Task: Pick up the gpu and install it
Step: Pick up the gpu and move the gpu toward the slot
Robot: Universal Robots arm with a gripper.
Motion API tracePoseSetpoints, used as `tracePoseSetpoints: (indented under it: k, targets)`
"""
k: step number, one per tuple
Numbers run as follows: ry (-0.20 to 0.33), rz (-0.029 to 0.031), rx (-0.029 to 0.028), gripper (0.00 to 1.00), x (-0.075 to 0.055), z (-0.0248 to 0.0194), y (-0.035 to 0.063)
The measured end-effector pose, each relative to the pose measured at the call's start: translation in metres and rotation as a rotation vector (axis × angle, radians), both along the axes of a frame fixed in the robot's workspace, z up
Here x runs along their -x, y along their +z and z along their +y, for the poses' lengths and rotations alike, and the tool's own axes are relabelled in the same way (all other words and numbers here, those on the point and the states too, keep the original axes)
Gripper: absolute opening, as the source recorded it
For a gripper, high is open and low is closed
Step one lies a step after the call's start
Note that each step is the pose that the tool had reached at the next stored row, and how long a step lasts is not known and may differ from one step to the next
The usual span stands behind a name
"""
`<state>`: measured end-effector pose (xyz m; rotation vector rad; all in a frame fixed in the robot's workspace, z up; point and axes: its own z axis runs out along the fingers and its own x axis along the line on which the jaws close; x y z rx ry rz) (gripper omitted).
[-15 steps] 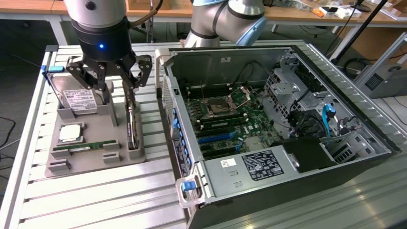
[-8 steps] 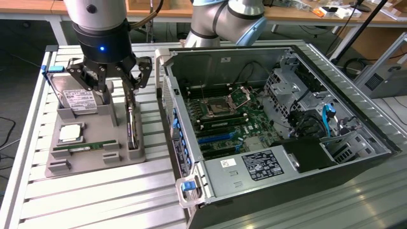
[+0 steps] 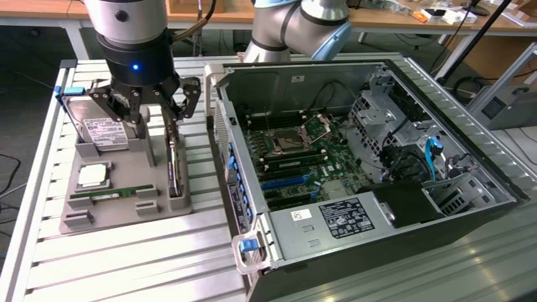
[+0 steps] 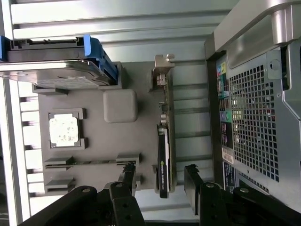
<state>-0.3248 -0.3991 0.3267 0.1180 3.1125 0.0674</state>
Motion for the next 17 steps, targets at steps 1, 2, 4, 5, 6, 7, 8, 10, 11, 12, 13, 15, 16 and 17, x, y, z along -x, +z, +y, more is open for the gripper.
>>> tracePoseSetpoints:
  k: [1,2,4,5,6,7,8,10,11,12,13,15,16,17]
  targets:
    - [0.000,0.0000,0.0000,0.54,0.0000,0.0000,-0.0004]
    - [0.000,-0.0001,-0.0001,0.54,0.0000,0.0000,-0.0009]
    - [0.000,-0.0001,-0.0001,0.54,0.0000,0.0000,-0.0018]
    - [0.000,0.0000,-0.0001,0.54,0.0000,0.0000,-0.0022]
    - [0.000,0.0000,0.0000,0.54,0.0000,0.0000,-0.0026]
    - [0.000,0.0000,0.0000,0.54,0.0000,0.0000,-0.0030]
    - [0.000,0.0000,0.0000,0.54,0.0000,0.0000,-0.0036]
    - [0.000,0.0000,0.0000,0.54,0.0000,0.0000,-0.0044]
    - [0.000,-0.0001,0.0000,0.54,0.0000,0.0000,-0.0049]
    - [0.000,0.0000,0.0000,0.54,0.0000,0.0000,-0.0055]
    - [0.000,0.0000,0.0000,0.54,0.0000,0.0000,-0.0059]
    - [0.000,0.0000,0.0000,0.54,0.0000,0.0000,-0.0069]
    - [0.000,0.0000,0.0000,0.54,0.0000,0.0000,-0.0075]
    - [0.000,0.0000,0.0000,0.54,0.0000,0.0000,-0.0079]
